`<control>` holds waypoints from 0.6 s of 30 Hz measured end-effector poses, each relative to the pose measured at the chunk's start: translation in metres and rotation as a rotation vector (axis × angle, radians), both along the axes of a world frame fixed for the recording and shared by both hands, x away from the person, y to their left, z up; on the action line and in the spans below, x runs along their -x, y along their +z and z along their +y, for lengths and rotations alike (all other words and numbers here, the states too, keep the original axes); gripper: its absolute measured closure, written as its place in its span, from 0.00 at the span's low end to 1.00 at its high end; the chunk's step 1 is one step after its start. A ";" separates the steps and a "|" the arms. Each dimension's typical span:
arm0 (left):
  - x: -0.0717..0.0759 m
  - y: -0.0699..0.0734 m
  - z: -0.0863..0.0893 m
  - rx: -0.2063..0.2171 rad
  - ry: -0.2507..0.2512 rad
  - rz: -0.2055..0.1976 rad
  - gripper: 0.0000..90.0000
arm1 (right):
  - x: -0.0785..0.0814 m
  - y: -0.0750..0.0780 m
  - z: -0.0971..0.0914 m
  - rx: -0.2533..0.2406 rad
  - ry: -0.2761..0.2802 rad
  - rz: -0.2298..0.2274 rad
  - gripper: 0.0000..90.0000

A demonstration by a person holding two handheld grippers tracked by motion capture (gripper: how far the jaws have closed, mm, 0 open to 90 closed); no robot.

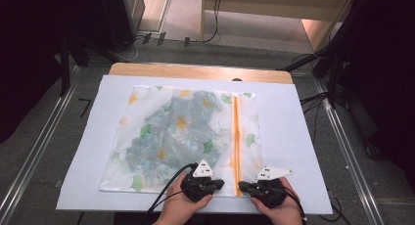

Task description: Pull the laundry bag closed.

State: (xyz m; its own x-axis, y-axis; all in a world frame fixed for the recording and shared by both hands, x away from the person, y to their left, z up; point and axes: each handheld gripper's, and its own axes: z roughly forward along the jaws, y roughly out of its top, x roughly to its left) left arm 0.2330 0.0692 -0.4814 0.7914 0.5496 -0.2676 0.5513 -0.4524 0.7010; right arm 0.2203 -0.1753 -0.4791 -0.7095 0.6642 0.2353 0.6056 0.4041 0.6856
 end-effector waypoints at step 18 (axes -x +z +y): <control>0.010 0.001 -0.024 -0.012 -0.082 0.001 0.99 | 0.002 0.004 0.004 0.021 -0.006 -0.012 1.00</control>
